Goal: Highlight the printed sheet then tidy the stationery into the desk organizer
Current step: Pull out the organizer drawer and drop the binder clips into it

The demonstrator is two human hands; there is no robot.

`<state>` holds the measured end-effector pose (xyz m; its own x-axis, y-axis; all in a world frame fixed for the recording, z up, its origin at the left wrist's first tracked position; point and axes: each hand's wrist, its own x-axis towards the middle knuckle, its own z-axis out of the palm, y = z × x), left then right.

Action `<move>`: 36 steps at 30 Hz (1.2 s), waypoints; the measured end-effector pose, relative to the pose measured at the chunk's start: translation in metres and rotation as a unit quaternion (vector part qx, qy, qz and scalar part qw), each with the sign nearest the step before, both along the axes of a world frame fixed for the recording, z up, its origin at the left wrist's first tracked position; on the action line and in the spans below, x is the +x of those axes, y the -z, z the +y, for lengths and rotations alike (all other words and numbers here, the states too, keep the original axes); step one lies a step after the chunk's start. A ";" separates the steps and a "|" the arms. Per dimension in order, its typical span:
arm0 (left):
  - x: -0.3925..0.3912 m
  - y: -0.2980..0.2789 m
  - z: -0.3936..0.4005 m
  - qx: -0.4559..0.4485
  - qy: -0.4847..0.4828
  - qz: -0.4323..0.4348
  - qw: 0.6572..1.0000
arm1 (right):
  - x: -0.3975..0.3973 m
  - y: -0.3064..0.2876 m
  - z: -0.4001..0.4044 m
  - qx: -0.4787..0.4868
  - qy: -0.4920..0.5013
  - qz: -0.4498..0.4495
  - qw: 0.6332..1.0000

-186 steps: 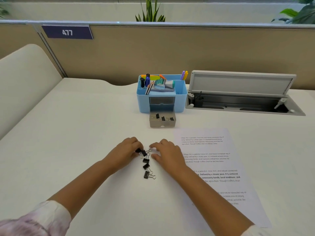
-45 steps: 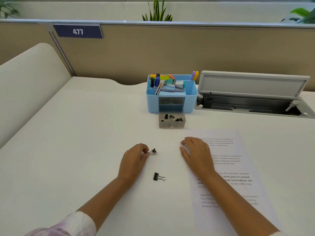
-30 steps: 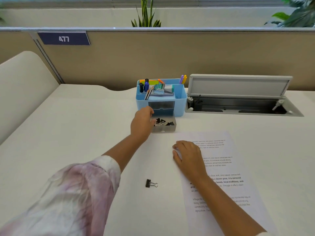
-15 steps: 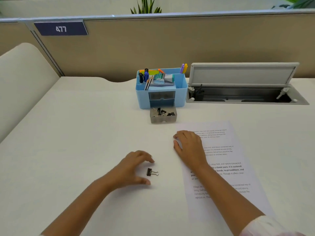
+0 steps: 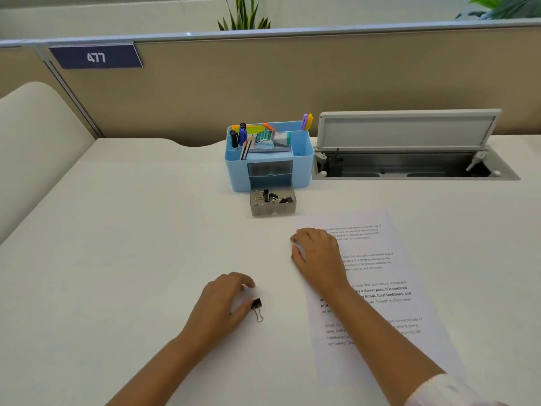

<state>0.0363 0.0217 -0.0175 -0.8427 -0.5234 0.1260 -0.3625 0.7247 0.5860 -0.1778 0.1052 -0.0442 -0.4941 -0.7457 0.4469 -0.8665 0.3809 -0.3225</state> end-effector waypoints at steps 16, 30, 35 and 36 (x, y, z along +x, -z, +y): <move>-0.031 -0.006 0.012 0.077 -0.167 0.003 0.983 | -0.001 0.005 -0.002 -0.009 0.009 -0.006 1.000; -0.154 -0.069 -0.075 0.127 -0.244 0.105 0.956 | -0.001 0.006 -0.002 -0.014 0.007 -0.011 1.000; -0.146 -0.056 -0.077 0.104 -0.228 0.120 0.961 | -0.002 0.008 -0.003 -0.015 0.005 -0.016 1.000; -0.141 -0.053 -0.072 0.085 -0.217 0.137 0.963 | -0.003 0.008 -0.003 -0.016 0.003 -0.015 1.000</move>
<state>-0.1052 -0.0500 0.0355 -0.4864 -0.8519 0.1943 -0.4243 0.4247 0.7998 -0.1805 0.1022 -0.0521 -0.5127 -0.7279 0.4554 -0.8537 0.3754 -0.3610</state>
